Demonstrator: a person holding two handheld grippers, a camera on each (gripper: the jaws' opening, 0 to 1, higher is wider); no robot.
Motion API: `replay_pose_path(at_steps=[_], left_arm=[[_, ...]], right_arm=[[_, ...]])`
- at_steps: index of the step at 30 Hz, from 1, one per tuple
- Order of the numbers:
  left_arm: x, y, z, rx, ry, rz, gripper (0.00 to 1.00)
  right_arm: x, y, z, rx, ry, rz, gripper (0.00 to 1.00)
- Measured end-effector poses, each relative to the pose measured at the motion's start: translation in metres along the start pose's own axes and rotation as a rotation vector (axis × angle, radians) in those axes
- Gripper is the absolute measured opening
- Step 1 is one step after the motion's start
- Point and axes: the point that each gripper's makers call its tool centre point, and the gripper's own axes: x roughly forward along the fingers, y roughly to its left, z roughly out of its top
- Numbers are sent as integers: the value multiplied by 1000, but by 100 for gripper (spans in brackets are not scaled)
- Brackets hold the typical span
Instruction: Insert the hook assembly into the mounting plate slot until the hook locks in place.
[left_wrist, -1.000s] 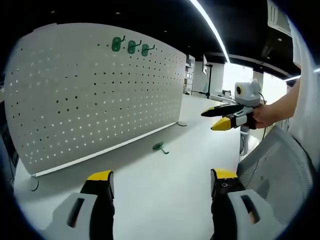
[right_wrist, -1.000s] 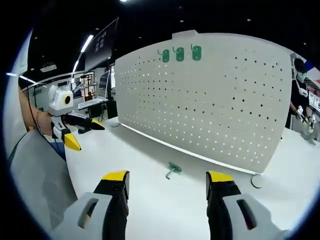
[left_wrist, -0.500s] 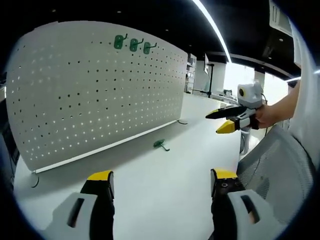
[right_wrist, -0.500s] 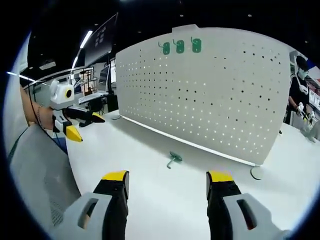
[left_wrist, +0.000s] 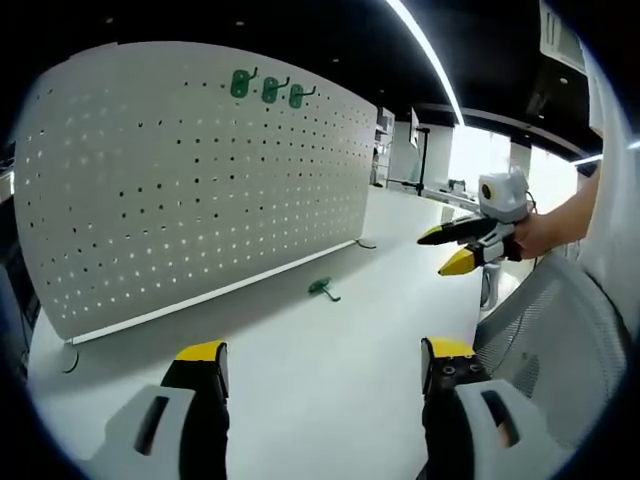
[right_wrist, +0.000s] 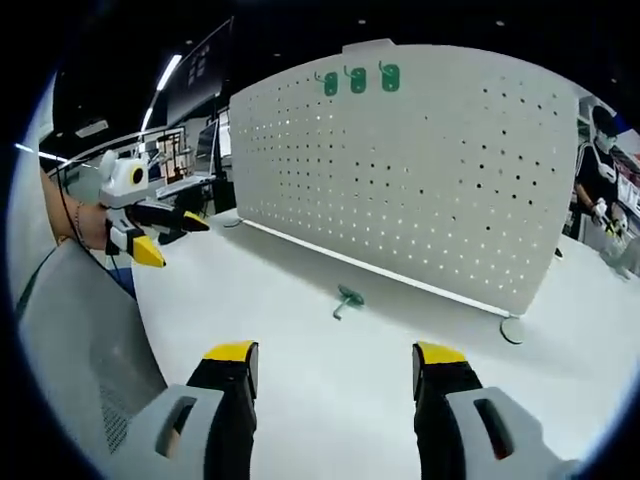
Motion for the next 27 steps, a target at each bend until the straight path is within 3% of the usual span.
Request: replay_pose_path(at_steps=[18, 27], left_arm=[[2, -2, 0, 8, 7, -11, 81], [12, -5, 10, 114, 46, -50, 82]], right_arm=[[-1, 0, -2, 9, 2, -7, 60], [-2, -1, -1, 6, 1, -11, 60]])
